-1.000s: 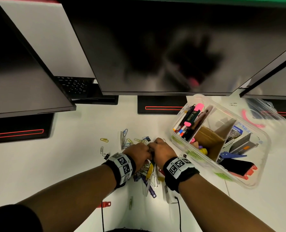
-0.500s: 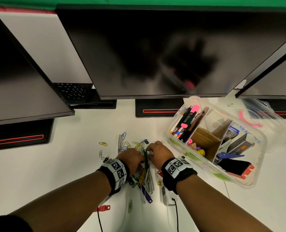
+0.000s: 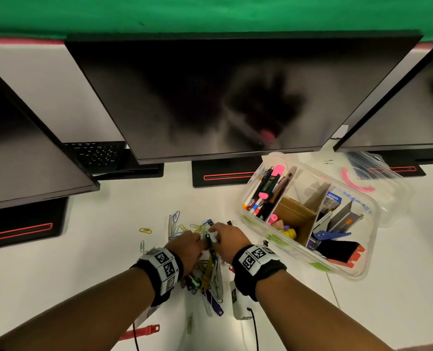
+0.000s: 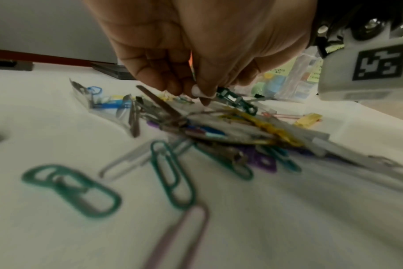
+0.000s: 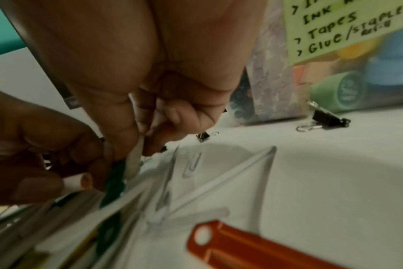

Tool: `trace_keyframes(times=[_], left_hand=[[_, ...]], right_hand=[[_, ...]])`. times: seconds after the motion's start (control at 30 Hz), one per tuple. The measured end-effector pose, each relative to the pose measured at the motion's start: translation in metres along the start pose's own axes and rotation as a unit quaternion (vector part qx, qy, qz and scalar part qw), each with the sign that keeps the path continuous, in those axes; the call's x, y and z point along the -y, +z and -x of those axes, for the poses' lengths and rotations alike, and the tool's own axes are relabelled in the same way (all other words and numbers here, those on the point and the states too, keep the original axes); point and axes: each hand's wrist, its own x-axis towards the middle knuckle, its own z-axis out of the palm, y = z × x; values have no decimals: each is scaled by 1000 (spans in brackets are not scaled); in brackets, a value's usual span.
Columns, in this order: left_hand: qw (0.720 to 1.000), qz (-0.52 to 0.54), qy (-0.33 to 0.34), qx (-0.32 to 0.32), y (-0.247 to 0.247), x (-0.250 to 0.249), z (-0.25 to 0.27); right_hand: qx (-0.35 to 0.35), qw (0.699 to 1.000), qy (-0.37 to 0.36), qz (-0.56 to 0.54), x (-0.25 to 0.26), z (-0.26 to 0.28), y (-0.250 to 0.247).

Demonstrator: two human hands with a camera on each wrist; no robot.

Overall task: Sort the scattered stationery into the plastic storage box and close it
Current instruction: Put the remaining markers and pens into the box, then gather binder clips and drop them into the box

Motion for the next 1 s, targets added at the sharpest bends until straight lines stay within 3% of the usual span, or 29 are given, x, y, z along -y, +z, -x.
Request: trace_keyframes(times=[0.2, 0.37, 0.5, 0.67, 0.8, 0.93, 1.0], left_hand=[[997, 43, 4, -63, -37, -1, -1], [960, 140, 65, -232, -82, -28, -8], [947, 105, 128, -274, -101, -59, -21], [974, -9, 116, -196, -98, -72, -37], [967, 33, 140, -209, -97, -63, -30], [963, 75, 102, -237, -83, -27, -11], [973, 68, 83, -206, -67, -3, 0]], right_hand=[[-52, 998, -13, 13, 7, 23, -18], [-237, 968, -78, -38, 4, 68, -55], [-371, 927, -57, -9, -35, 83, -79], [-329, 944, 0, 36, -68, 75, -72], [-356, 935, -11, 7, -71, 72, -71], [-385, 913, -133, 33, -45, 81, -60], [-307, 930, -191, 62, -28, 80, -42]])
